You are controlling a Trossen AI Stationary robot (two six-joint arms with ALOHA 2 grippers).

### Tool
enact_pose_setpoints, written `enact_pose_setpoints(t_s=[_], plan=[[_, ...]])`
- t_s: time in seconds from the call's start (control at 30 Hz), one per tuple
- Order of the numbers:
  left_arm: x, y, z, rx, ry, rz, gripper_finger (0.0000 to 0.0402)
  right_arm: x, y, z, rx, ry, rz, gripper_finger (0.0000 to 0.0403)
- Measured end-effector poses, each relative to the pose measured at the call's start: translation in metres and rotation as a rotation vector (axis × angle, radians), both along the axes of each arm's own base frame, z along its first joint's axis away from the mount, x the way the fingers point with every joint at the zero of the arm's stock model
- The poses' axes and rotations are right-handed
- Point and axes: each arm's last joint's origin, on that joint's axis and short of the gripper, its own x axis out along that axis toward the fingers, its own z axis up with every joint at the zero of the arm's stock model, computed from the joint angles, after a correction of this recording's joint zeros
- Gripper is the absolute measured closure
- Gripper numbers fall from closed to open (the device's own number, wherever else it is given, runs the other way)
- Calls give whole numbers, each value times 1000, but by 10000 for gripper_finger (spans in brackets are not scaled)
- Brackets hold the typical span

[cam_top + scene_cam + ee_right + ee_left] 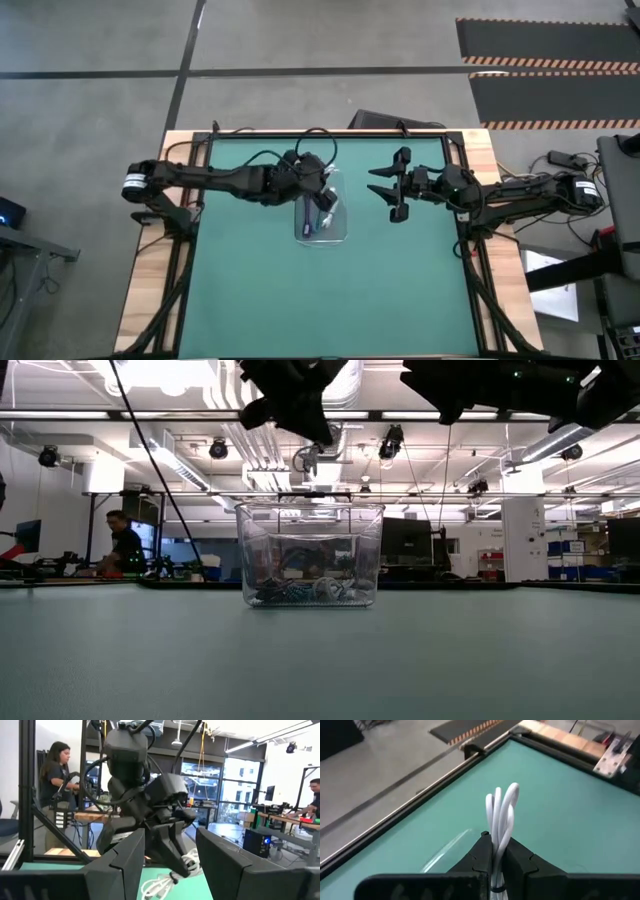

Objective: Pick and place USB-C Cables
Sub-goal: Put the white charger cable into the transparent bin

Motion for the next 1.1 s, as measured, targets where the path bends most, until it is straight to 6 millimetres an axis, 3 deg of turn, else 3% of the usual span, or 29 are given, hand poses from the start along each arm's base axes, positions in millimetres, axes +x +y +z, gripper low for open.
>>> enact_pose_setpoints(t_s=[0.23,0.57,0.83,1.1], plan=[[8,4,7,-48,-1,19,393,-5,-1,2,1,22,-27,234],[28,10,-20,-175,136,-9,393,-22,0,12,-20,44,-48,234],[34,19,-29,-235,322,69,393,-30,1,14,-24,66,-65,234],[45,27,-51,-288,343,128,393,-30,1,12,-26,89,-76,234]])
